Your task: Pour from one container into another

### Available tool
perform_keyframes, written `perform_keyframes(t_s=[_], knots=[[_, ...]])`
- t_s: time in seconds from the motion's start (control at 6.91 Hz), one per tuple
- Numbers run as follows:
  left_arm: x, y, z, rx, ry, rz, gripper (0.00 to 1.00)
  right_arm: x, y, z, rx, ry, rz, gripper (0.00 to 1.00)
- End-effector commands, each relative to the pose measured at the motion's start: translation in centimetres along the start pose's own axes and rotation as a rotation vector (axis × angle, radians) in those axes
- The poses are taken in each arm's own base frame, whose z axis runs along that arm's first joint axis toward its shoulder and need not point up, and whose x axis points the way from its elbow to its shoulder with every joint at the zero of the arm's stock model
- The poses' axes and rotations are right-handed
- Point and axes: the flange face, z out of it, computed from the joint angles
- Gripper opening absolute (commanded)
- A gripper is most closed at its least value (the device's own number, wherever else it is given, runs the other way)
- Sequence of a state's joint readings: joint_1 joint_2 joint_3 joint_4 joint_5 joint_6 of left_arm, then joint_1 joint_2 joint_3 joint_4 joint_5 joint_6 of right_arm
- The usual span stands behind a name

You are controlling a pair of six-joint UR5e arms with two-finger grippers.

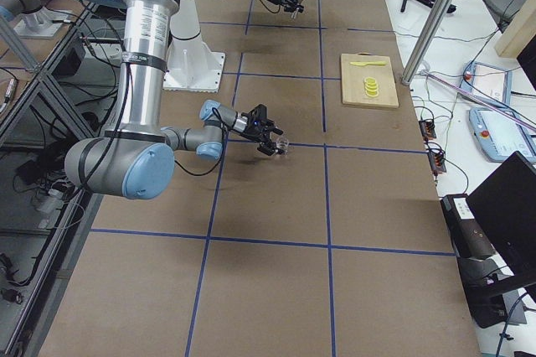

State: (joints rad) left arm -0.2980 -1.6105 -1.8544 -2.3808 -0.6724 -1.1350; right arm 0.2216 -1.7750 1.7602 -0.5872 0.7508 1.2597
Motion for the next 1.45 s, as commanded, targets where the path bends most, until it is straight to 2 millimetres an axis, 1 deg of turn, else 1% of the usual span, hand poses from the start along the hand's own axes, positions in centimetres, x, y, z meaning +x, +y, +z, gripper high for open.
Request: perform_keyframes(t_s=[0.0,0.14,0.29,0.58,0.87,1.3], knots=[[-0.1,0.4,0.3,-0.001,-0.006,0.008,0.0,-0.7,1.2,0.7,0.012,0.004,-0.01,1.0],[-0.1,0.4,0.3,-0.001,-0.006,0.008,0.0,-1.5,1.9,1.6,0.015,0.006,-0.011,0.98],[-0.3,0.9,0.4,-0.005,-0.011,0.014,0.0,-1.9,2.4,2.1,0.015,0.007,-0.014,0.98],[-0.3,1.1,0.6,-0.005,-0.012,0.017,0.0,-1.9,2.5,2.2,0.014,0.008,-0.017,0.97],[-0.2,1.2,0.5,-0.006,-0.012,0.017,0.0,-1.9,2.5,2.2,0.013,0.007,-0.015,0.91],[-0.2,1.3,0.6,-0.007,-0.013,0.018,0.0,-1.8,2.5,2.2,0.015,0.007,-0.037,0.91]])
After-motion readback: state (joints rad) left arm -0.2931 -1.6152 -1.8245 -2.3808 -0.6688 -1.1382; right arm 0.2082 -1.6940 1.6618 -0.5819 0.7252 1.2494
